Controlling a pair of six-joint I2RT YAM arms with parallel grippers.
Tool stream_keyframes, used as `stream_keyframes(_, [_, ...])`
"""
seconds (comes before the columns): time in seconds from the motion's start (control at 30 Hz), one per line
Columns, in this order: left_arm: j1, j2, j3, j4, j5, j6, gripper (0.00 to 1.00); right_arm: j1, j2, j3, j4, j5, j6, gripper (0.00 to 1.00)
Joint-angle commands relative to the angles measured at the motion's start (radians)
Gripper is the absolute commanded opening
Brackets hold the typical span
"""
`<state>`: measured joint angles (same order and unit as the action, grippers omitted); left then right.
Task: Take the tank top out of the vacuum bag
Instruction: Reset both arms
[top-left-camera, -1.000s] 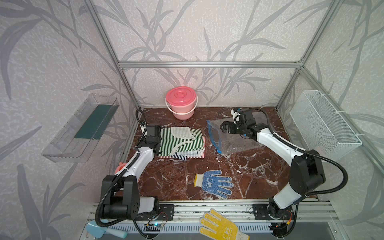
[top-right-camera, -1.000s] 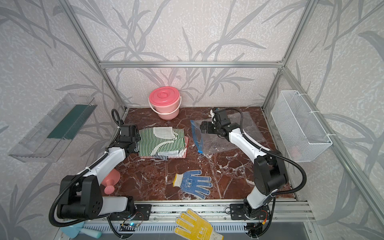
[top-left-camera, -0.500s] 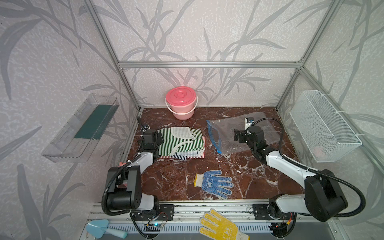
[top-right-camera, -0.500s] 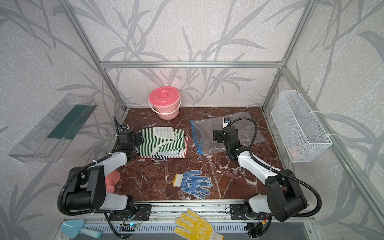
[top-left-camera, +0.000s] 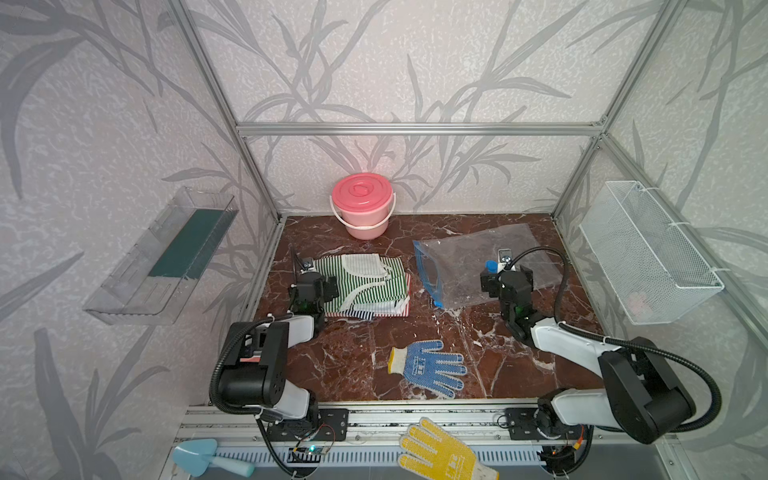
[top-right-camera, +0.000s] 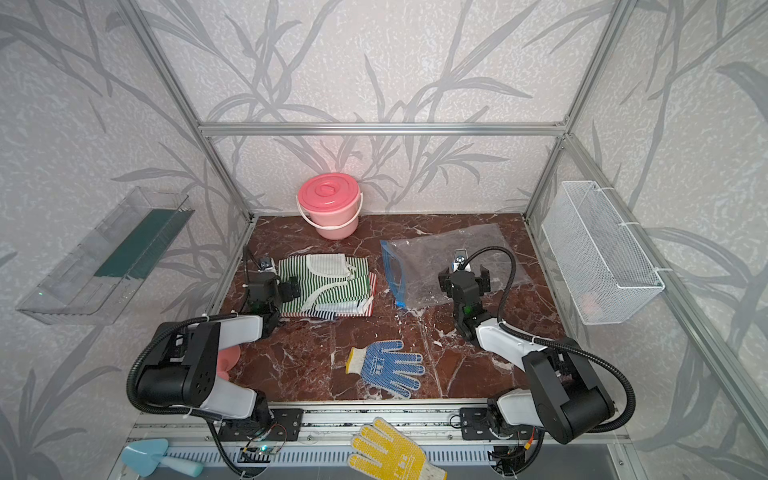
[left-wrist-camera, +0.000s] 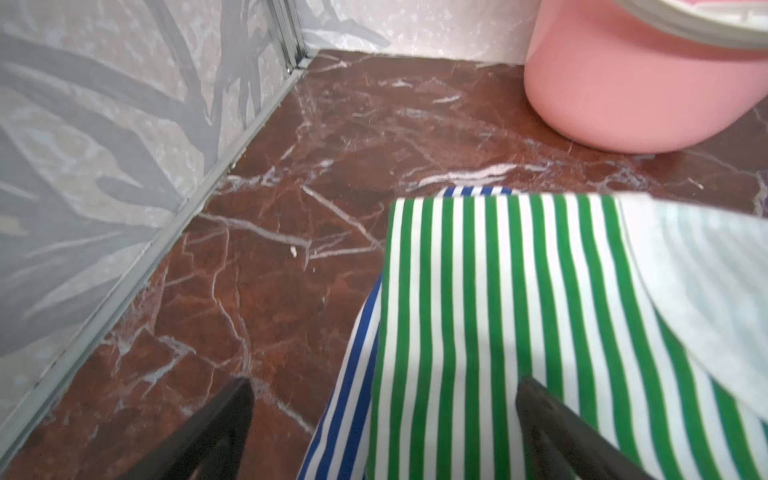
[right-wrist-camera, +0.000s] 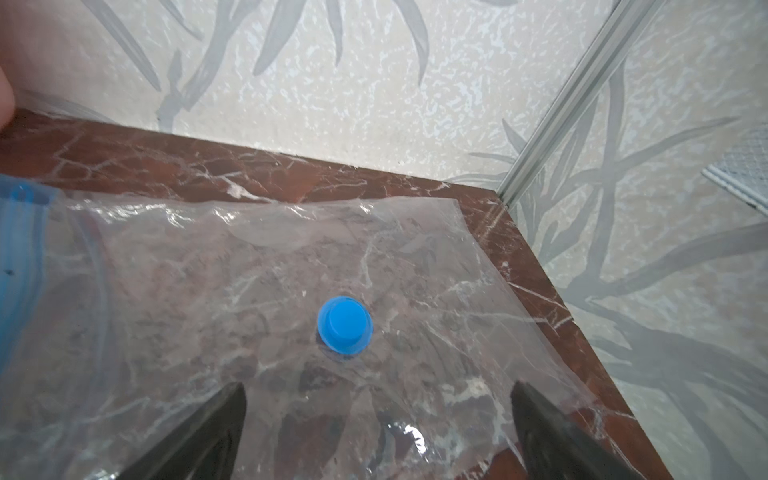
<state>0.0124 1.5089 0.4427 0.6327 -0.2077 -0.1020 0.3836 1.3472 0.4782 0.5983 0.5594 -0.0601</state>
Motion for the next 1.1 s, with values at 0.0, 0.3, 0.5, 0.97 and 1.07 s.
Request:
stream_keyframes(0.0, [0.009,0.01,-0.03,0.161,0.028,0.026,0.99,-0.017,-0.059,-0.054,0.135,0.014,-0.032,0.99])
stream_keyframes(0.3, [0.007,0.006,-0.028,0.148,0.027,0.026,0.99,-0.116,-0.042,-0.117,0.125,-0.016,0.028,0.99])
stream_keyframes(0.5, [0.007,0.004,-0.029,0.146,0.025,0.025,0.99,-0.184,0.063,-0.157,0.318,-0.087,0.018,0.99])
stream_keyframes(0.97, [0.006,0.004,-0.028,0.147,0.025,0.026,0.99,-0.257,0.22,-0.121,0.381,-0.336,0.041,0.99])
stream_keyframes(1.07, [0.007,0.005,-0.028,0.147,0.024,0.026,0.99,-0.255,0.229,-0.121,0.394,-0.36,0.026,0.99])
